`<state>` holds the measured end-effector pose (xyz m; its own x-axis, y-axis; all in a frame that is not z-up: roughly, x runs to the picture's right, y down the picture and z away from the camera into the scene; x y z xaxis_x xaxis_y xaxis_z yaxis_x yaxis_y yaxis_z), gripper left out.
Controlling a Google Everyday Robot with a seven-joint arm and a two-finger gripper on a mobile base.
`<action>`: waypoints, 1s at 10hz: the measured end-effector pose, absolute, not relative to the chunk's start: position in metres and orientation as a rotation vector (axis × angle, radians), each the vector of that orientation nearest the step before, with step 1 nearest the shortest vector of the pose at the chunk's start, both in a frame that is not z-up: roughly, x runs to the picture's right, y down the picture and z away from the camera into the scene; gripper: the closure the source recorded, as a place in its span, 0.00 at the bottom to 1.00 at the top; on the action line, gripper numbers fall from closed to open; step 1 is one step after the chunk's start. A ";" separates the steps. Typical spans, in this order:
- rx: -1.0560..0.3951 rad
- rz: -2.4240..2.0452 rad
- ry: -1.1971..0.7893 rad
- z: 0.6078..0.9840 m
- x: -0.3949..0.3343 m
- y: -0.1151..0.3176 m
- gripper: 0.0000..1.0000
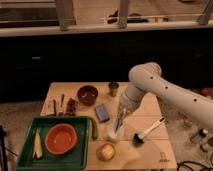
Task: Place towel in paper cup
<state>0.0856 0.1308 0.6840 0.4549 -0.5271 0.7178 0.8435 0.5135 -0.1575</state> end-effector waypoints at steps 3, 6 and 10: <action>-0.553 -0.912 -0.683 0.680 0.082 0.139 1.00; -0.564 -0.924 -0.714 0.681 0.079 0.148 1.00; -0.581 -0.931 -0.757 0.690 0.072 0.155 0.70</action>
